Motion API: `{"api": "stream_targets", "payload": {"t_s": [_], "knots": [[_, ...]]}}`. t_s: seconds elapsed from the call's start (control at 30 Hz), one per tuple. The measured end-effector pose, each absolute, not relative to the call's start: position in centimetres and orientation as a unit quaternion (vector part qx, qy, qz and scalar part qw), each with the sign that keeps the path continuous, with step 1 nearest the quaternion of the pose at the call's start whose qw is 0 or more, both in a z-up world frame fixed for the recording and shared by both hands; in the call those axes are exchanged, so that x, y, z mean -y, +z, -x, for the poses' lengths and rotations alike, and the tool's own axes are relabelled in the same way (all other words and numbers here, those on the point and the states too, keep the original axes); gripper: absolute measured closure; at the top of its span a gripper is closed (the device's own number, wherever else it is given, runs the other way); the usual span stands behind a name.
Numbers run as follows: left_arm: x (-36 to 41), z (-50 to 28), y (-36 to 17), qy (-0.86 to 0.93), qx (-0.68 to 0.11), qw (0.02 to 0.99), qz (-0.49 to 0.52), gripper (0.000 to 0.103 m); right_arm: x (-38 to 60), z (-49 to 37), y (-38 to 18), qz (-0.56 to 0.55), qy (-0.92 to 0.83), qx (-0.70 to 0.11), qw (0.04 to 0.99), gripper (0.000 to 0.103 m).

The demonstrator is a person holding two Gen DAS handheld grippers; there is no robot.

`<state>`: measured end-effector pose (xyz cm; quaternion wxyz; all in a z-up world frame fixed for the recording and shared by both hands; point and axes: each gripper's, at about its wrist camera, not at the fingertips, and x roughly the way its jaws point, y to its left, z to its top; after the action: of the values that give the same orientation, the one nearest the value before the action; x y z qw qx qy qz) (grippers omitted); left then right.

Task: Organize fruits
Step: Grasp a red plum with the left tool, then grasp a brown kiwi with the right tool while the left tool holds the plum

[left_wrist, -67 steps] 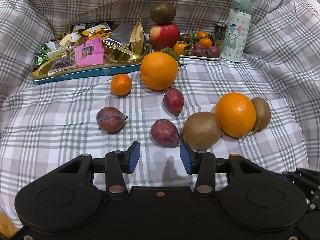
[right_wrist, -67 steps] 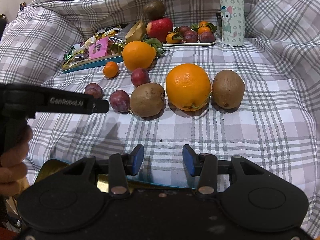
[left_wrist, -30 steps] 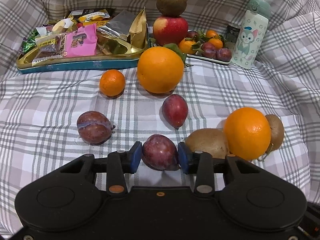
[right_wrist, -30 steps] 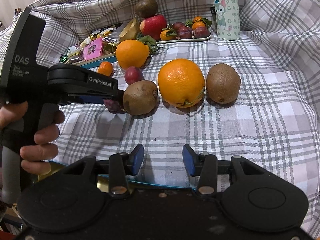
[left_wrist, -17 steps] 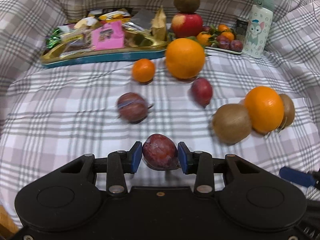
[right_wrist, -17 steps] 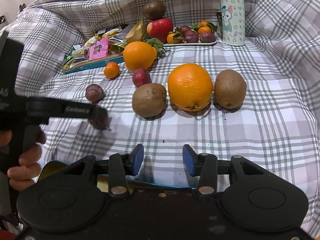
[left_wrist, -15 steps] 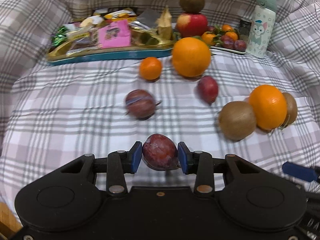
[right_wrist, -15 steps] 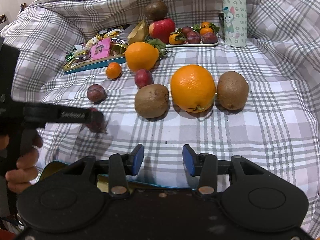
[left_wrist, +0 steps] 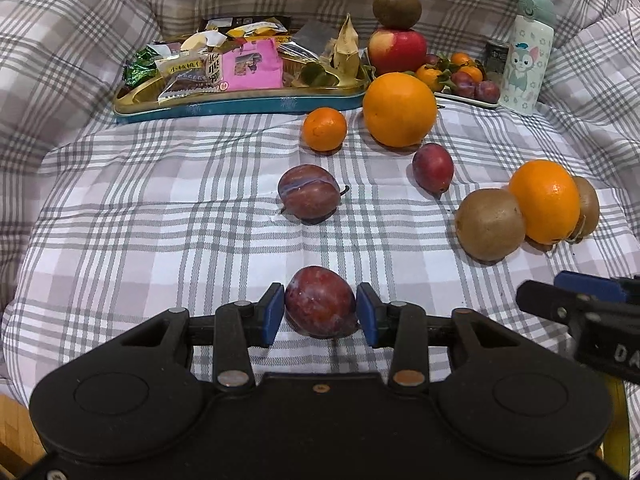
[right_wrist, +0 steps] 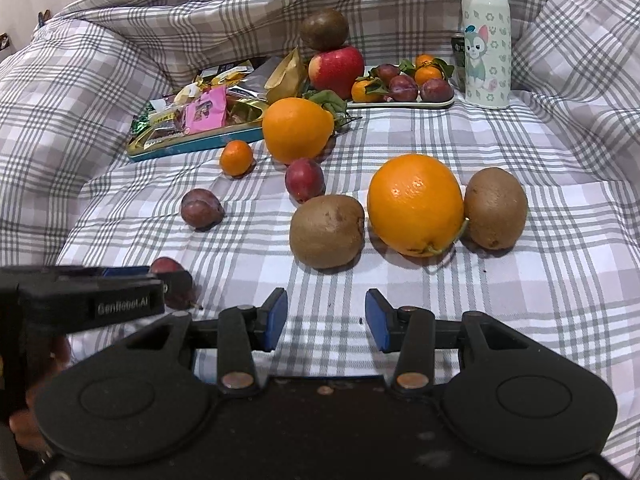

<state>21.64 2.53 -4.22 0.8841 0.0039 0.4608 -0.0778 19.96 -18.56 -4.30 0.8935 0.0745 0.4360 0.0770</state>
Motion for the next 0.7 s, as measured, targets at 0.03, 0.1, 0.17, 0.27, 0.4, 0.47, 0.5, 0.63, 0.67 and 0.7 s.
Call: {"api": "stream_targets", "payload": {"t_s": [0.03, 0.1, 0.17, 0.27, 0.4, 0.47, 0.5, 0.63, 0.67, 0.7], "knots": [[-2.6, -21.7, -4.3, -0.078, -0.461, 0.884, -0.001, 0.055, 18.4, -20.2, -4.4, -0.077, 0.076, -0.437, 0.893, 0.056], [-2.9, -21.8, -4.5, -0.081, -0.466, 0.881, 0.007, 0.054, 18.2, -20.7, -4.5, -0.084, 0.075, -0.437, 0.892, 0.056], [-3.1, -21.9, -4.8, -0.084, -0.472, 0.877, 0.018, 0.054, 18.0, -21.3, -4.8, -0.090, 0.075, -0.438, 0.891, 0.056], [-3.4, -22.0, -5.2, -0.088, -0.482, 0.871, 0.029, 0.054, 17.7, -22.3, -5.1, -0.096, 0.078, -0.438, 0.890, 0.056], [-3.5, -21.8, -5.2, -0.089, -0.479, 0.872, 0.029, 0.054, 17.4, -23.5, -5.6, -0.101, 0.070, -0.444, 0.888, 0.056], [-3.5, -21.9, -5.2, -0.091, -0.479, 0.873, 0.030, 0.054, 17.3, -24.1, -5.9, -0.106, 0.066, -0.449, 0.885, 0.054], [-3.6, -21.9, -5.2, -0.092, -0.479, 0.873, 0.032, 0.054, 17.3, -24.3, -6.0, -0.107, 0.063, -0.451, 0.884, 0.054], [-3.8, -22.0, -5.2, -0.094, -0.479, 0.872, 0.040, 0.054, 16.9, -25.0, -5.8, -0.094, 0.060, -0.441, 0.891, 0.054], [-3.8, -21.9, -5.2, -0.094, -0.479, 0.872, 0.040, 0.054, 16.7, -25.2, -5.7, -0.089, 0.060, -0.437, 0.893, 0.054], [-3.8, -21.9, -5.2, -0.095, -0.478, 0.872, 0.040, 0.054, 16.5, -25.4, -5.6, -0.086, 0.062, -0.435, 0.894, 0.054]]}}
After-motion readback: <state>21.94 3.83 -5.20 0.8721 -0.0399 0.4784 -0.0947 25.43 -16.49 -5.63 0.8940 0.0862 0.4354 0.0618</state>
